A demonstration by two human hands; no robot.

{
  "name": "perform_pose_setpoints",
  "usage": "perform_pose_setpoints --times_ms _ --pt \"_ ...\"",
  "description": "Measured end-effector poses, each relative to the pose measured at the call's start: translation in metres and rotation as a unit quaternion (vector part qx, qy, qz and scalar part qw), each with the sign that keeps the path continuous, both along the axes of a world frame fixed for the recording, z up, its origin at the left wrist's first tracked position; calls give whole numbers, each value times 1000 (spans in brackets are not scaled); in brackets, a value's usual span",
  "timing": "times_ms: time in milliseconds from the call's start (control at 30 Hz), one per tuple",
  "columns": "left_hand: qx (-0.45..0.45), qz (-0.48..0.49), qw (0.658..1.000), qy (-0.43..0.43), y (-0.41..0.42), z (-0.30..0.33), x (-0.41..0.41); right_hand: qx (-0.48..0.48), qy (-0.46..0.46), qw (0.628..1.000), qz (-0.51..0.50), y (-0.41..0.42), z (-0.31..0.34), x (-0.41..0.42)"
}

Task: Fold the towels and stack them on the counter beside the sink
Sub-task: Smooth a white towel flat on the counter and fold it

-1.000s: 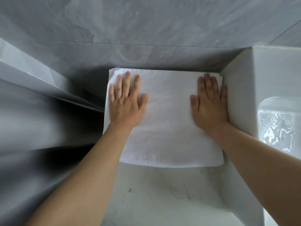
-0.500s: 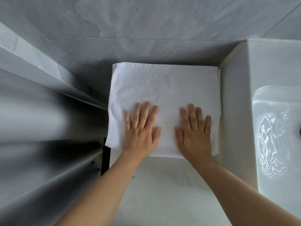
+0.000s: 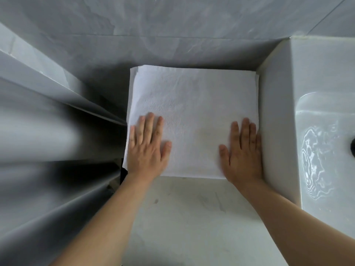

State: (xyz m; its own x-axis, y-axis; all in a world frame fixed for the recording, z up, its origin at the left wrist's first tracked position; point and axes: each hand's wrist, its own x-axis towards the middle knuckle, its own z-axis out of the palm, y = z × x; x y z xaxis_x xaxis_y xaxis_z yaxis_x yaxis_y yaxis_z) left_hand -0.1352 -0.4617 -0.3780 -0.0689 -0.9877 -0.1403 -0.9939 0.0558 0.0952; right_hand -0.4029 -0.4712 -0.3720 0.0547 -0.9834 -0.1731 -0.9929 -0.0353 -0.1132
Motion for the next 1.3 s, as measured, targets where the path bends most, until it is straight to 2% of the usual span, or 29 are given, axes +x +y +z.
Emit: perform_pose_setpoints --times_ms 167,367,433,500,567,767,833,933,1000,1100,1167,1233,1300 --pt "26 -16 999 16 3 -1 20 24 7 1000 -6 -1 8 0" --pt "75 123 989 -25 15 23 15 52 60 997 -18 -1 31 13" --pt "62 67 996 -17 7 40 7 72 61 994 60 5 43 22" --pt "71 -38 997 14 -19 50 2 131 33 980 144 16 50 28" --pt "95 -81 992 31 -60 55 2 203 37 968 143 24 55 31" --pt "185 58 978 80 -126 44 19 290 71 949 99 29 55 35" --pt "176 95 971 132 -130 45 16 286 112 947 93 32 56 32" --pt "110 201 945 232 -130 50 10 275 173 942 81 36 55 31" --pt "116 235 942 208 -126 53 11 276 189 939 77 36 53 33" --pt "118 151 980 59 -117 66 16 269 194 940 81 33 52 39" --pt "121 42 991 50 -103 79 18 262 200 939 95 31 54 39" --pt "195 -93 974 65 -71 84 18 251 207 939 110 31 55 35" --pt "241 -194 951 -3 -26 81 18 243 214 938 126 30 55 32"
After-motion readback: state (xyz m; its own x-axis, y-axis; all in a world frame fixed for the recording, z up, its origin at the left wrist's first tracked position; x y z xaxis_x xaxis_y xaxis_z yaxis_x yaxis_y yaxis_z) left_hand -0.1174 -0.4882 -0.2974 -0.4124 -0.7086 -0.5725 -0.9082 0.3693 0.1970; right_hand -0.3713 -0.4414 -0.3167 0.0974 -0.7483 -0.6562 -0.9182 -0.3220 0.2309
